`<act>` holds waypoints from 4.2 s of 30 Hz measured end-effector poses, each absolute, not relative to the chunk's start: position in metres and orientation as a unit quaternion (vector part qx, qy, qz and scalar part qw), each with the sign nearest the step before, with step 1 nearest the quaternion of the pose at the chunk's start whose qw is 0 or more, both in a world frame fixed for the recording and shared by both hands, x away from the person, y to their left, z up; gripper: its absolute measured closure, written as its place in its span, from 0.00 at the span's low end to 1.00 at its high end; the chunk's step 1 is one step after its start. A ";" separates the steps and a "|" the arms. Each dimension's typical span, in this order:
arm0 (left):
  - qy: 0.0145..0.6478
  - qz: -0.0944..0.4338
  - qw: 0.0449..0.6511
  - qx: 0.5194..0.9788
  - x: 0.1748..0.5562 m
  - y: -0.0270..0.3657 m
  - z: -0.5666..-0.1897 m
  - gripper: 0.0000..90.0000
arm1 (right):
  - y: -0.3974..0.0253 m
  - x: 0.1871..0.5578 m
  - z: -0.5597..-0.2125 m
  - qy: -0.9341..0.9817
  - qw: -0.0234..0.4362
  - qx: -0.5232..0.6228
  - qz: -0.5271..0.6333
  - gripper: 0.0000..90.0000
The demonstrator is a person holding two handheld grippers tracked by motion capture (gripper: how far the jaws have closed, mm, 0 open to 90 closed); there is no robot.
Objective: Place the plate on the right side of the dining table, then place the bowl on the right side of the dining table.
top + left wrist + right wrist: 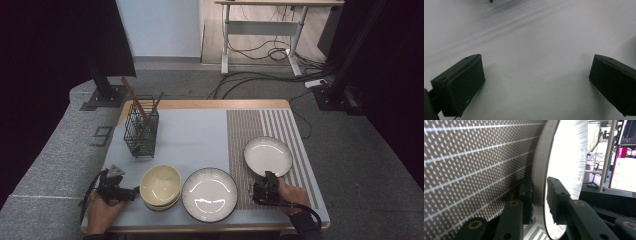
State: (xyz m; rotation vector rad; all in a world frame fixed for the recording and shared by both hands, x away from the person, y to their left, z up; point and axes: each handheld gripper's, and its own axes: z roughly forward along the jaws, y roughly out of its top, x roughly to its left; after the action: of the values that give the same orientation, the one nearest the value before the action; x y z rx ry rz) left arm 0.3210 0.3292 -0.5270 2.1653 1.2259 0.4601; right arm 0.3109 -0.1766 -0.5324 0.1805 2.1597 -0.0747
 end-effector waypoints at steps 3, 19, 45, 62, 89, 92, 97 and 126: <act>0.462 0.173 0.301 0.816 0.321 0.329 -0.527 0.00 | -0.178 0.309 -0.529 0.881 0.466 0.081 -0.025 0.75; 0.462 0.174 0.301 0.816 0.321 0.329 -0.527 0.00 | -0.181 0.303 -0.509 0.881 0.465 0.091 0.002 0.51; 0.462 0.174 0.301 0.816 0.321 0.329 -0.527 0.00 | -0.193 0.293 -0.464 0.889 0.417 0.161 0.104 0.25; 0.462 0.174 0.301 0.816 0.321 0.329 -0.527 0.00 | -0.230 0.293 -0.436 0.842 0.323 0.323 0.288 0.15; 0.462 0.174 0.301 0.816 0.321 0.329 -0.527 0.00 | -0.254 0.296 -0.506 0.783 0.252 0.466 0.327 0.00; 0.462 0.174 0.301 0.816 0.321 0.329 -0.527 0.00 | -0.256 0.298 -0.517 0.782 0.240 0.473 0.326 0.00; 0.461 0.175 0.301 0.816 0.321 0.329 -0.527 0.00 | -0.258 0.302 -0.532 0.783 0.230 0.483 0.317 0.00; 0.462 0.174 0.301 0.816 0.321 0.329 -0.527 0.00 | -0.262 0.304 -0.537 0.779 0.214 0.488 0.332 0.00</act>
State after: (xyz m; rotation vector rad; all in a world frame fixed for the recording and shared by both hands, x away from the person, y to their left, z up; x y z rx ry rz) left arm 0.3209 0.3292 -0.5270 2.1647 1.2258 0.4606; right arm 0.3044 -0.2620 -0.5366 1.3537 2.1608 0.9203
